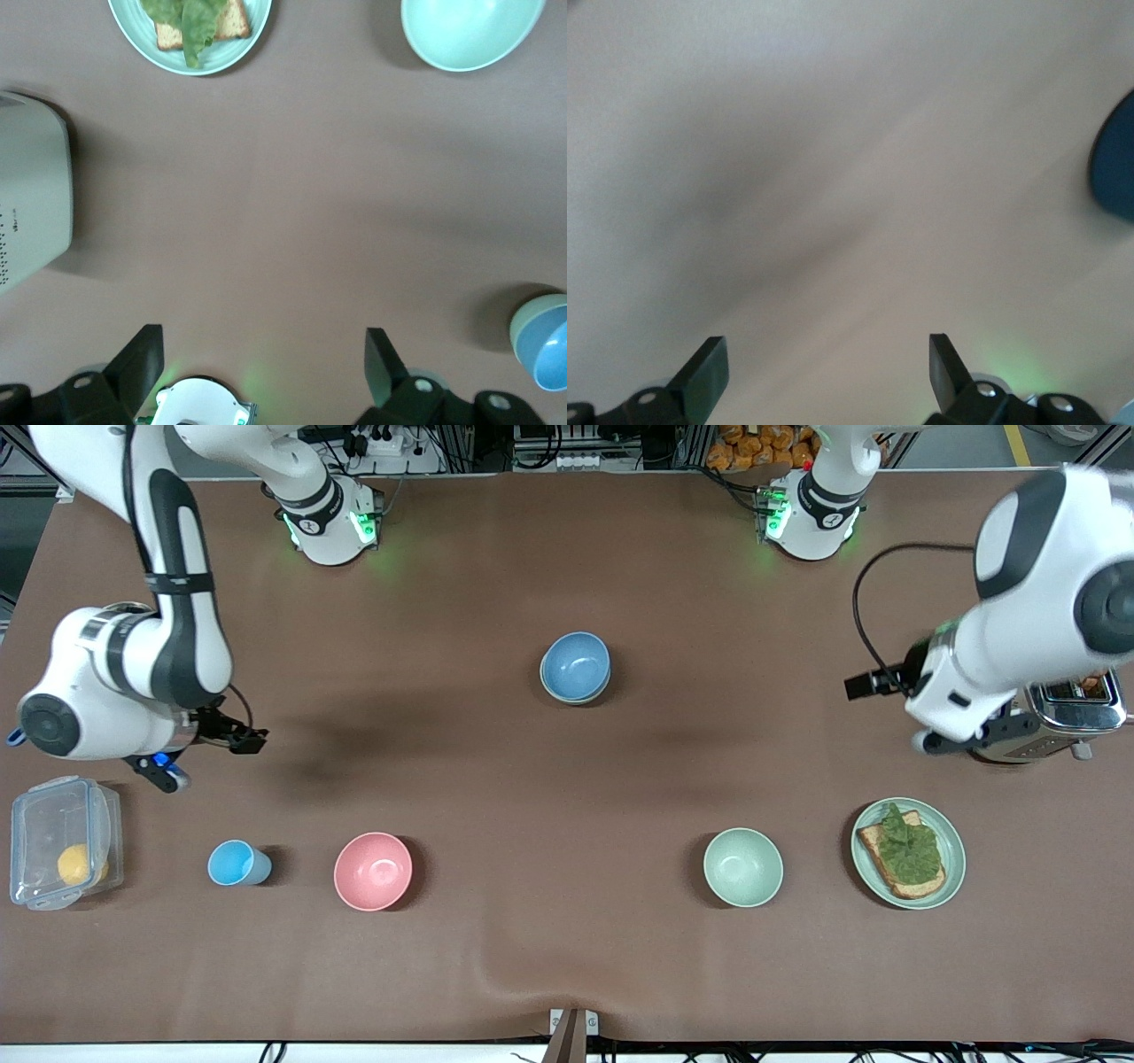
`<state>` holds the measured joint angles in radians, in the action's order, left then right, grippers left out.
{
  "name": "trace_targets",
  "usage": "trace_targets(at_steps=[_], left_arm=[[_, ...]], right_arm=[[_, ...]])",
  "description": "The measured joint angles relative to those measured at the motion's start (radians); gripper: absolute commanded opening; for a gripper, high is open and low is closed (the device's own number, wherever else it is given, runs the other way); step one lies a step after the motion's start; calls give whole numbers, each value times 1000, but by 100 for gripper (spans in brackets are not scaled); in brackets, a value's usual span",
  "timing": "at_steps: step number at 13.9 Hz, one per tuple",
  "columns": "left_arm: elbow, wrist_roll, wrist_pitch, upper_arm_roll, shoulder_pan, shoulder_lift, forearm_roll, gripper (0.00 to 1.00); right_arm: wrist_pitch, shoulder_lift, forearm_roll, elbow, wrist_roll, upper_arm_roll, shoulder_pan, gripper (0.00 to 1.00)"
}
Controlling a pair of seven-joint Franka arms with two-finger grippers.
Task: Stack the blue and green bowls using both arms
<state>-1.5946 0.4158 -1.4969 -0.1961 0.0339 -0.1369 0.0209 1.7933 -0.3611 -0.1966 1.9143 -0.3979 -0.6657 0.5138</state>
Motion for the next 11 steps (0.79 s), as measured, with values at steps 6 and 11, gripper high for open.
trace_targets(at_steps=[6, 11], left_arm=[[-4, -139, -36, 85, 65, 130, -1, 100], [-10, -246, -99, 90, 65, 138, 3, 100]], right_arm=[[-144, 22, 67, -168, 152, 194, -276, 100], [-238, 208, 108, -278, 151, 408, -410, 100]])
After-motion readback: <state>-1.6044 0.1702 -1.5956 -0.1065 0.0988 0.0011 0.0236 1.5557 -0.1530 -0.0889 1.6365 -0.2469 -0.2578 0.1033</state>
